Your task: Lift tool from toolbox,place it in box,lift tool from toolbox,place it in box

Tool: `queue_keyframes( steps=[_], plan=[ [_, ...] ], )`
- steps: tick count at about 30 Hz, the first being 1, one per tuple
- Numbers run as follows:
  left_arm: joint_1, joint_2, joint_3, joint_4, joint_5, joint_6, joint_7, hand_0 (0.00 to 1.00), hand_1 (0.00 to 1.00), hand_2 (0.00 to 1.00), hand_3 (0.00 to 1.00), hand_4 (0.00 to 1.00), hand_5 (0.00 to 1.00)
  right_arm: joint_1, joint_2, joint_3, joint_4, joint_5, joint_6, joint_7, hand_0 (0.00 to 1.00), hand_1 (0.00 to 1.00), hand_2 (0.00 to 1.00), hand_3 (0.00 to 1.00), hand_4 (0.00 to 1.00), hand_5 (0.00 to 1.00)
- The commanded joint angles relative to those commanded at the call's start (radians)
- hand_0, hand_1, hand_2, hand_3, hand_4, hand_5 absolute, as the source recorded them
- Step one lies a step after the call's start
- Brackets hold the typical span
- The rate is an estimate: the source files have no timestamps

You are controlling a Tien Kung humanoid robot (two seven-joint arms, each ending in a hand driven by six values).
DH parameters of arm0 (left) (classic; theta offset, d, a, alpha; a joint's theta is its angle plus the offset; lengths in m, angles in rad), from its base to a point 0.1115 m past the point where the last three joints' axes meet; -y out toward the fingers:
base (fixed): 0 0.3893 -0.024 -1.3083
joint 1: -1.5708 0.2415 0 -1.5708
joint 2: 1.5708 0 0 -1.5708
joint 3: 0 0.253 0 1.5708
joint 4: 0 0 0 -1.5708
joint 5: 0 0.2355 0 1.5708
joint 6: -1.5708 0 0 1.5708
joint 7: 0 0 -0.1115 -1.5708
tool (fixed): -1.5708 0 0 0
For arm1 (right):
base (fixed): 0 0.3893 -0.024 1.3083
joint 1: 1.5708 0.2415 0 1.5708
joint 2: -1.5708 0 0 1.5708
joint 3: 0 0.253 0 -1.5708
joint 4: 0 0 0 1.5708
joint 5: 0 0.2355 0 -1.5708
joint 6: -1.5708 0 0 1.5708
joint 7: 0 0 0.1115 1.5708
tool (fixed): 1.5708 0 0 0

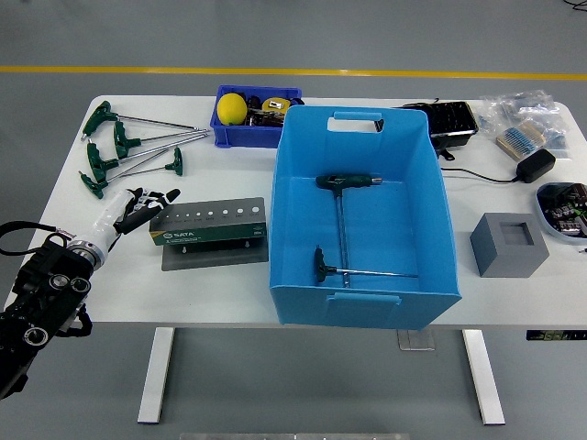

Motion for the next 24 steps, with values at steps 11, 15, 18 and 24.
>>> queue_keyframes(
  steps=[11, 15, 18, 24],
  plan=[
    [0.002, 0.005, 0.001, -0.009, 0.031, 0.003, 0.012, 0.715, 0.536, 0.616, 0.682, 0.963, 0.916, -0.001, 0.0, 0.003, -0.001, -0.003, 0.001, 0.0, 0.724, 0.704, 0.748, 0.672, 0.936, 0.785],
    [0.001, 0.006, 0.0, -0.011, 0.039, -0.001, 0.017, 0.715, 0.536, 0.616, 0.682, 0.963, 0.916, -0.002, 0.0, 0.005, -0.001, -0.004, 0.001, 0.001, 0.724, 0.704, 0.748, 0.672, 0.936, 0.785],
    [0.001, 0.008, 0.0, -0.011, 0.043, -0.005, 0.021, 0.703, 0.493, 0.584, 0.677, 0.965, 0.923, -0.003, -0.001, 0.007, 0.0, -0.007, 0.001, 0.001, 0.724, 0.704, 0.748, 0.672, 0.936, 0.785],
    [0.002, 0.009, 0.001, -0.014, 0.05, -0.011, 0.026, 0.686, 0.434, 0.557, 0.67, 0.965, 0.925, -0.004, -0.001, 0.003, -0.001, -0.005, 0.001, 0.001, 0.724, 0.704, 0.748, 0.673, 0.937, 0.785]
  ],
)
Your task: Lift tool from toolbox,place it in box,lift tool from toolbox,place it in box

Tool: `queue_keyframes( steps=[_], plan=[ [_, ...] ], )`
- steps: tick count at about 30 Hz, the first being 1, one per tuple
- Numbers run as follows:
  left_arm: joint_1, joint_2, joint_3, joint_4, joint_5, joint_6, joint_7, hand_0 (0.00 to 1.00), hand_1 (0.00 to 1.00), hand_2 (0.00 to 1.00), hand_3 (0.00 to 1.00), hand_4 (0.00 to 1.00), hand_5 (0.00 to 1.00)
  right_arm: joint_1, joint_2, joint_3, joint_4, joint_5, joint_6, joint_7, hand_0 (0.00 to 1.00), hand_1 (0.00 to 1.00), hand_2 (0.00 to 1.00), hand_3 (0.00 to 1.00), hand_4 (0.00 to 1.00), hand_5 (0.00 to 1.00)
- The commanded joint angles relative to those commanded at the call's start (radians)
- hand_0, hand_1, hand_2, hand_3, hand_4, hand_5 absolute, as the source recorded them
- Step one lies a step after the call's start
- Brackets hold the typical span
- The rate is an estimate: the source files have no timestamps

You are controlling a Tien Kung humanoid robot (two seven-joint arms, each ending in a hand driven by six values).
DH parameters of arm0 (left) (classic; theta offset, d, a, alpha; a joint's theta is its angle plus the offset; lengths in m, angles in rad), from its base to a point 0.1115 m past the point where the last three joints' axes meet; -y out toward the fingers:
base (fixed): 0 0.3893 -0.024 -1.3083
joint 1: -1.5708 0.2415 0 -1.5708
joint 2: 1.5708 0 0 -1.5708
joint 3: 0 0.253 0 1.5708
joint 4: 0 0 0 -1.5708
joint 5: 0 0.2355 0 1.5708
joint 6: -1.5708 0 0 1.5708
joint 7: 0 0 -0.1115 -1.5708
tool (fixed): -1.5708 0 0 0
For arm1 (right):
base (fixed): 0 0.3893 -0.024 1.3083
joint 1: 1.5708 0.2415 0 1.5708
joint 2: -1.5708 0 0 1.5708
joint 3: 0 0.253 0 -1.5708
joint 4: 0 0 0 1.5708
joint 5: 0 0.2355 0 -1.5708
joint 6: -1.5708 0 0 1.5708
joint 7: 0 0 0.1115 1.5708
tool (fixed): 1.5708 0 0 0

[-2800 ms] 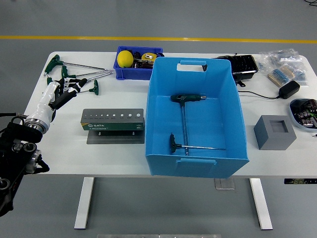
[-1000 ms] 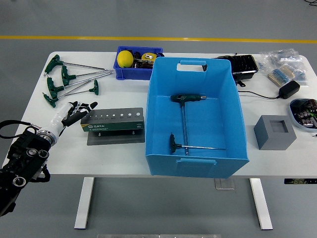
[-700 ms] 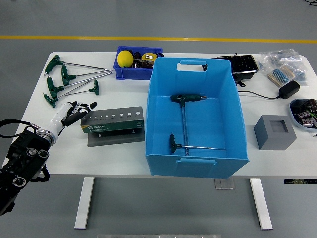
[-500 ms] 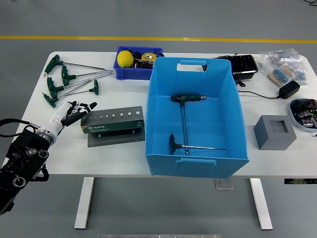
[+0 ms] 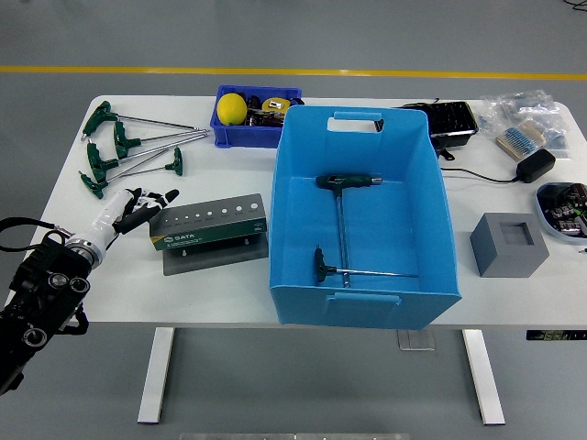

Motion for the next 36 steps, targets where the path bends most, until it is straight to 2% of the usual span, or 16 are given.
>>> queue_keyframes(
  steps=[4, 5, 10, 11, 28, 31, 34, 35, 36],
  plan=[
    [0.001, 0.0, 0.002, -0.003, 0.006, -0.004, 0.005, 0.686, 0.434, 0.557, 0.67, 0.965, 0.925, -0.002, 0.001, -0.004, 0.0, 0.004, 0.0, 0.0, 0.724, 0.704, 0.748, 0.673, 0.937, 0.785],
    [0.001, 0.001, 0.003, -0.003, 0.008, -0.005, 0.006, 0.673, 0.369, 0.513, 0.663, 0.966, 0.931, -0.002, 0.002, -0.005, 0.0, 0.004, 0.0, 0.0, 0.725, 0.704, 0.748, 0.673, 0.937, 0.784],
    [0.0, 0.003, 0.006, -0.008, 0.016, -0.008, 0.009, 0.673, 0.369, 0.513, 0.663, 0.966, 0.931, -0.005, 0.003, -0.008, 0.0, 0.006, 0.0, -0.001, 0.725, 0.704, 0.748, 0.673, 0.937, 0.784],
    [0.0, 0.004, 0.007, -0.009, 0.017, -0.009, 0.01, 0.661, 0.32, 0.453, 0.654, 0.967, 0.934, -0.005, 0.003, -0.009, 0.0, 0.007, 0.0, -0.001, 0.724, 0.704, 0.748, 0.673, 0.936, 0.784],
    [0.0, 0.008, 0.013, -0.013, 0.028, -0.014, 0.018, 0.648, 0.273, 0.415, 0.645, 0.967, 0.94, -0.011, 0.005, -0.018, 0.0, 0.012, -0.001, -0.001, 0.724, 0.704, 0.748, 0.672, 0.936, 0.785],
    [-0.001, 0.009, 0.011, -0.014, 0.034, -0.006, 0.016, 0.65, 0.27, 0.414, 0.646, 0.965, 0.943, -0.011, 0.005, -0.016, 0.0, 0.012, -0.001, -0.001, 0.724, 0.703, 0.748, 0.672, 0.936, 0.785],
    [-0.002, 0.009, 0.004, -0.013, 0.042, 0.02, 0.005, 0.65, 0.27, 0.414, 0.646, 0.965, 0.943, -0.01, 0.005, -0.012, 0.0, 0.01, -0.001, -0.001, 0.724, 0.703, 0.748, 0.672, 0.936, 0.785],
    [-0.002, 0.009, 0.001, -0.014, 0.044, 0.028, 0.002, 0.674, 0.443, 0.547, 0.658, 0.963, 0.937, -0.009, 0.005, -0.012, 0.0, 0.01, -0.001, -0.001, 0.724, 0.703, 0.747, 0.672, 0.936, 0.786],
    [-0.002, 0.009, -0.005, -0.014, 0.05, 0.039, 0.0, 0.674, 0.443, 0.547, 0.658, 0.963, 0.937, -0.009, 0.005, -0.01, 0.0, 0.009, -0.001, -0.001, 0.724, 0.703, 0.747, 0.672, 0.936, 0.786]
  ],
)
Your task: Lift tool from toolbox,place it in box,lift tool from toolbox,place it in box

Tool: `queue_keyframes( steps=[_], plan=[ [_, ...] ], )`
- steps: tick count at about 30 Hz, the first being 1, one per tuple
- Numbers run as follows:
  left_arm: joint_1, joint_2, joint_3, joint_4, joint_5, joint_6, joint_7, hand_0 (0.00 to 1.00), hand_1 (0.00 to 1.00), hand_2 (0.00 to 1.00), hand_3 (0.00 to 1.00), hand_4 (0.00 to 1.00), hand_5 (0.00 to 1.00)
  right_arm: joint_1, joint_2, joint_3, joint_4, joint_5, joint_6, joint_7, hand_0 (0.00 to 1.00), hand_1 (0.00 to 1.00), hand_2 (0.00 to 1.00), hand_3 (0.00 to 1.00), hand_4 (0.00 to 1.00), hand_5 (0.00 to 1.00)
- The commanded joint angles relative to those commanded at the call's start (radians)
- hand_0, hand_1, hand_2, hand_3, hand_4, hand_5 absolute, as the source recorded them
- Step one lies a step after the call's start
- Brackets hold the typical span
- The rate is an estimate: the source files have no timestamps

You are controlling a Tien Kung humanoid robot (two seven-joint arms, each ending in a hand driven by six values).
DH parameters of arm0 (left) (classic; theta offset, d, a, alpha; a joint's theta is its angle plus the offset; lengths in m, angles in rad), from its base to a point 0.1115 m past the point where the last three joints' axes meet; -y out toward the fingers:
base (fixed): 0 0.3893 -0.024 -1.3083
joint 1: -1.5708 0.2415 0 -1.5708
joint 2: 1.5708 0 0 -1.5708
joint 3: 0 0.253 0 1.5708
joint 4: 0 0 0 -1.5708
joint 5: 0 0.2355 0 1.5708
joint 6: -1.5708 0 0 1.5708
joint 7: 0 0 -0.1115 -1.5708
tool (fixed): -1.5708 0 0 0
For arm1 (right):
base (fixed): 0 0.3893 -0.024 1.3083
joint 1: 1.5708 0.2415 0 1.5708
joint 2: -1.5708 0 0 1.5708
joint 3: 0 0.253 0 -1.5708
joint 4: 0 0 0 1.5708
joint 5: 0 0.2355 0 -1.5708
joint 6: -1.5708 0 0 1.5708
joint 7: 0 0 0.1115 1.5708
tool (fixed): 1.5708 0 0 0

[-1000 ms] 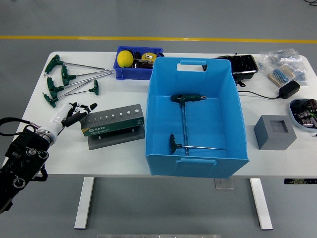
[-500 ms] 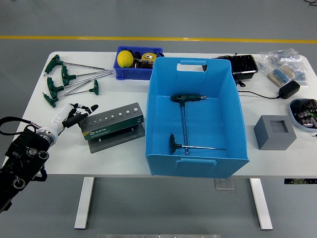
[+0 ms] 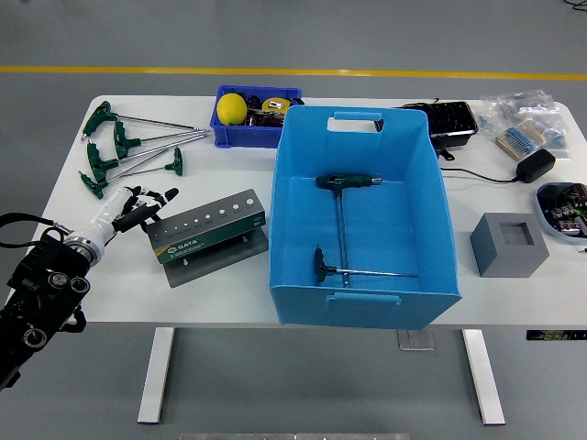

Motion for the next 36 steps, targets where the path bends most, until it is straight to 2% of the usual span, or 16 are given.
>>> queue_keyframes(
  steps=[4, 5, 10, 11, 16, 17, 19, 22, 23, 28, 29, 33, 36],
  plan=[
    [-0.002, 0.001, -0.016, 0.001, 0.017, 0.03, -0.002, 0.674, 0.443, 0.547, 0.658, 0.963, 0.937, 0.001, 0.0, 0.005, 0.0, -0.003, 0.0, 0.0, 0.724, 0.703, 0.747, 0.672, 0.936, 0.786],
    [-0.002, 0.002, -0.019, 0.002, 0.02, 0.036, -0.002, 0.699, 0.521, 0.605, 0.66, 0.963, 0.93, 0.001, 0.0, 0.005, 0.0, -0.003, 0.0, 0.0, 0.724, 0.703, 0.748, 0.672, 0.936, 0.785],
    [-0.007, 0.004, -0.027, 0.016, 0.025, 0.083, -0.013, 0.699, 0.521, 0.605, 0.66, 0.963, 0.93, 0.001, 0.0, 0.008, 0.0, -0.005, 0.0, -0.001, 0.724, 0.703, 0.748, 0.672, 0.936, 0.785],
    [-0.008, 0.004, -0.028, 0.018, 0.025, 0.09, -0.015, 0.769, 0.673, 0.729, 0.679, 0.962, 0.916, 0.001, 0.0, 0.008, 0.0, -0.006, 0.0, -0.001, 0.724, 0.702, 0.748, 0.672, 0.936, 0.785],
    [-0.014, 0.004, -0.038, 0.031, 0.018, 0.139, -0.029, 0.769, 0.673, 0.729, 0.679, 0.962, 0.916, 0.002, -0.001, 0.01, 0.001, -0.008, 0.0, -0.001, 0.724, 0.702, 0.748, 0.672, 0.936, 0.785],
    [-0.015, 0.004, -0.04, 0.032, 0.015, 0.151, -0.032, 0.835, 0.794, 0.863, 0.72, 0.962, 0.909, 0.003, -0.001, 0.01, 0.001, -0.008, 0.0, -0.001, 0.724, 0.703, 0.748, 0.672, 0.936, 0.786],
    [-0.015, 0.004, -0.046, 0.034, 0.002, 0.17, -0.04, 0.835, 0.794, 0.863, 0.72, 0.962, 0.909, 0.003, -0.001, 0.01, 0.001, -0.008, 0.0, -0.001, 0.724, 0.703, 0.748, 0.672, 0.936, 0.786],
    [-0.012, 0.001, -0.061, 0.037, -0.074, 0.208, -0.062, 0.835, 0.794, 0.863, 0.72, 0.962, 0.909, 0.003, -0.001, 0.013, 0.001, -0.01, 0.0, -0.001, 0.724, 0.703, 0.748, 0.672, 0.936, 0.786],
    [-0.011, 0.001, -0.063, 0.037, -0.102, 0.217, -0.07, 0.884, 0.878, 0.925, 0.748, 0.961, 0.904, 0.003, -0.001, 0.014, 0.001, -0.011, 0.0, -0.001, 0.724, 0.702, 0.748, 0.672, 0.936, 0.786],
    [0.003, 0.009, -0.058, 0.019, -0.291, 0.266, -0.138, 0.884, 0.878, 0.925, 0.748, 0.961, 0.904, 0.003, -0.001, 0.015, 0.001, -0.012, 0.0, -0.001, 0.724, 0.702, 0.748, 0.672, 0.936, 0.786],
    [0.007, 0.011, -0.059, 0.015, -0.336, 0.27, -0.147, 0.969, 0.939, 0.988, 0.8, 0.96, 0.888, 0.002, -0.001, 0.016, 0.001, -0.012, 0.0, -0.001, 0.724, 0.703, 0.748, 0.672, 0.936, 0.785],
    [0.028, 0.009, -0.073, -0.002, -0.496, 0.274, -0.198, 0.969, 0.939, 0.988, 0.8, 0.96, 0.888, 0.003, -0.001, 0.017, 0.001, -0.014, 0.0, -0.001, 0.724, 0.703, 0.748, 0.672, 0.936, 0.785],
    [0.045, 0.006, -0.089, -0.014, -0.626, 0.256, -0.223, 0.964, 0.938, 0.987, 0.815, 0.963, 0.894, 0.002, -0.001, 0.017, 0.001, -0.014, 0.0, -0.001, 0.724, 0.703, 0.748, 0.672, 0.936, 0.785]
  ],
)
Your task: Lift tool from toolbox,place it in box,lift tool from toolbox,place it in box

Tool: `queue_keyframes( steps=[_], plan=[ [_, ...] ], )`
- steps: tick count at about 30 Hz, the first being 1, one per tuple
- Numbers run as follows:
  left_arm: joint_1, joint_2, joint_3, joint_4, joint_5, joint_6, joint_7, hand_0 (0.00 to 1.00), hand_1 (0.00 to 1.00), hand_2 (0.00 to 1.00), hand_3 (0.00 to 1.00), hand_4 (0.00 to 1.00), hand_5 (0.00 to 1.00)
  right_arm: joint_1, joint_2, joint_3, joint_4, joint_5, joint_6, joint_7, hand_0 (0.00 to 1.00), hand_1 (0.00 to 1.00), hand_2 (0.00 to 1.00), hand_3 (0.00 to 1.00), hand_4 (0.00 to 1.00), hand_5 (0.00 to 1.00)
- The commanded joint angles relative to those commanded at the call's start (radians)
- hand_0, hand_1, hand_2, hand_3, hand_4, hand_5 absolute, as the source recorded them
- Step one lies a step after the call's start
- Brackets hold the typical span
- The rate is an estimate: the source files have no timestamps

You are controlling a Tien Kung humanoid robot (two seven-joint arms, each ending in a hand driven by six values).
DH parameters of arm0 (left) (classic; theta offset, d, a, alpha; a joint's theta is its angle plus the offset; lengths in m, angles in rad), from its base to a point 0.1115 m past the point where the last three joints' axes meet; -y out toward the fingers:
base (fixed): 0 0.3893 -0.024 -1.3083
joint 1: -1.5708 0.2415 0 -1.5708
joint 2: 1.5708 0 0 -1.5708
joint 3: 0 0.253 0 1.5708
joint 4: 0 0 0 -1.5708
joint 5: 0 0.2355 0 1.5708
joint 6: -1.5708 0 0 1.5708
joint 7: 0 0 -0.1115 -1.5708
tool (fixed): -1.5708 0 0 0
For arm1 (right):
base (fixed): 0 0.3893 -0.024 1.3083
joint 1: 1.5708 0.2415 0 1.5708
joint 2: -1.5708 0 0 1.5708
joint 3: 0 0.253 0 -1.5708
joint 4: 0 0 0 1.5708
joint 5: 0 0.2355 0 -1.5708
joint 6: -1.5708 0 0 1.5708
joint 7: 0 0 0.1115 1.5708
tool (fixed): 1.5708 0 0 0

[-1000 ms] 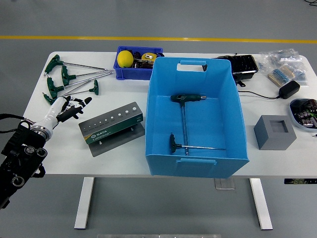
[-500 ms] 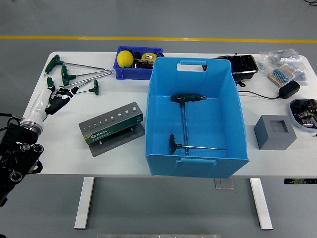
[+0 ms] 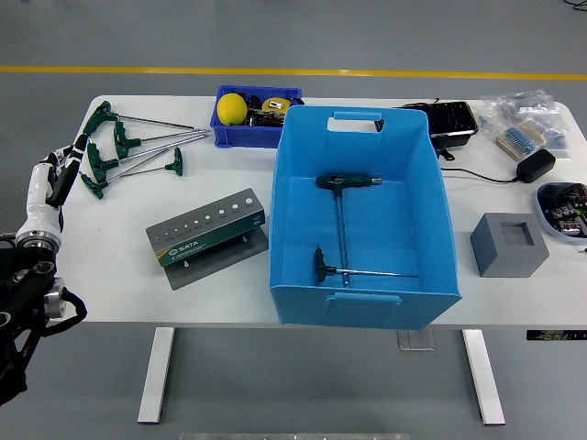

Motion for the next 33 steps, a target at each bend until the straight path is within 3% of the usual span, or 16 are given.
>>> queue_keyframes(
  steps=[4, 6, 14, 22, 23, 27, 28, 29, 33],
  plan=[
    [0.013, -0.001, -0.013, -0.005, -0.15, -0.026, -0.024, 0.964, 0.938, 0.987, 0.815, 0.963, 0.894, 0.0, 0.001, -0.003, 0.0, 0.003, 0.0, 0.0, 0.724, 0.703, 0.748, 0.672, 0.936, 0.785],
    [0.02, -0.001, -0.022, -0.011, -0.203, -0.048, -0.047, 0.911, 0.898, 0.956, 0.804, 0.967, 0.912, 0.0, 0.001, -0.004, 0.0, 0.003, -0.001, 0.0, 0.724, 0.701, 0.748, 0.672, 0.935, 0.785],
    [0.037, -0.001, -0.056, -0.041, -0.326, -0.149, -0.084, 0.856, 0.845, 0.907, 0.77, 0.972, 0.931, -0.001, 0.003, -0.012, 0.0, 0.009, -0.002, -0.001, 0.724, 0.703, 0.748, 0.672, 0.935, 0.787],
    [0.06, -0.007, -0.128, -0.101, -0.258, -0.25, -0.013, 0.841, 0.836, 0.883, 0.769, 0.991, 0.977, -0.002, 0.004, -0.009, 0.001, 0.007, -0.001, 0.001, 0.724, 0.702, 0.749, 0.672, 0.936, 0.787],
    [0.062, -0.006, -0.135, -0.105, -0.246, -0.263, -0.003, 0.879, 0.862, 0.889, 0.764, 0.998, 0.998, -0.003, 0.005, -0.01, 0.001, 0.007, -0.001, 0.001, 0.724, 0.701, 0.749, 0.672, 0.936, 0.788],
    [0.07, -0.008, -0.173, -0.112, -0.166, -0.308, 0.05, 0.879, 0.862, 0.889, 0.764, 0.998, 0.998, -0.005, 0.006, -0.019, 0.0, 0.007, -0.001, -0.002, 0.724, 0.701, 0.749, 0.672, 0.936, 0.788],
    [0.073, -0.01, -0.182, -0.112, -0.164, -0.323, 0.063, 0.879, 0.862, 0.889, 0.764, 0.998, 0.998, -0.006, 0.007, -0.021, 0.0, 0.008, -0.001, -0.003, 0.724, 0.701, 0.749, 0.672, 0.936, 0.788],
    [0.077, -0.012, -0.19, -0.112, -0.163, -0.334, 0.071, 0.955, 0.926, 0.945, 0.778, 0.998, 0.998, -0.006, 0.008, -0.023, 0.0, 0.009, -0.001, -0.003, 0.724, 0.701, 0.749, 0.672, 0.935, 0.788],
    [0.085, -0.016, -0.206, -0.121, -0.157, -0.361, 0.085, 0.955, 0.926, 0.945, 0.778, 0.998, 0.998, -0.006, 0.009, -0.022, -0.001, 0.011, -0.002, -0.003, 0.724, 0.701, 0.749, 0.672, 0.935, 0.788]
  ],
)
